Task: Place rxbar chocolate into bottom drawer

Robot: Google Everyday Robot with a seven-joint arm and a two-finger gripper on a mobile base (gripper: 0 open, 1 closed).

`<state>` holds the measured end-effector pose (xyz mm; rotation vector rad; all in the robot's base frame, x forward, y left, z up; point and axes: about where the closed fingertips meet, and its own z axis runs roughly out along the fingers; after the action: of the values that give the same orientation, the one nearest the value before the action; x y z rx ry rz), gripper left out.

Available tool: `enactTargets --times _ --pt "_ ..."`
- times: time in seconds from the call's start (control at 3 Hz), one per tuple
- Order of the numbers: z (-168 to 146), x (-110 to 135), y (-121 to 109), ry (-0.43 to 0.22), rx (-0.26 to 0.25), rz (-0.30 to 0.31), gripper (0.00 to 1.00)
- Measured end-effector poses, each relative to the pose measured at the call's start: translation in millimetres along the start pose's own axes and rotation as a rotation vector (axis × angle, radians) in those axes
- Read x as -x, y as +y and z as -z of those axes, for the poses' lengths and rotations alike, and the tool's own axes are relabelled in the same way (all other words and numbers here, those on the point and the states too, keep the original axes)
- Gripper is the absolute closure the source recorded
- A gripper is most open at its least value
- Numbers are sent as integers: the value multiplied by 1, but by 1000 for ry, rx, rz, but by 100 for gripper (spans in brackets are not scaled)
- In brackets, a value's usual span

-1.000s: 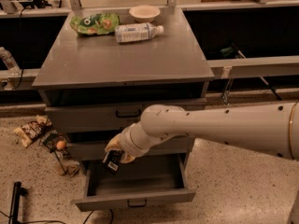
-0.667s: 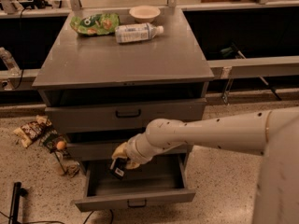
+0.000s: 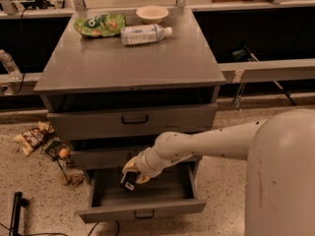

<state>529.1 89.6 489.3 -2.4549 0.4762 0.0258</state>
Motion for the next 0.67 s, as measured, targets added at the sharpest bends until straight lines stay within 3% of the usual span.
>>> enactTargets --times 0.67 --pt "-37 -31 37 25 -23 15 100"
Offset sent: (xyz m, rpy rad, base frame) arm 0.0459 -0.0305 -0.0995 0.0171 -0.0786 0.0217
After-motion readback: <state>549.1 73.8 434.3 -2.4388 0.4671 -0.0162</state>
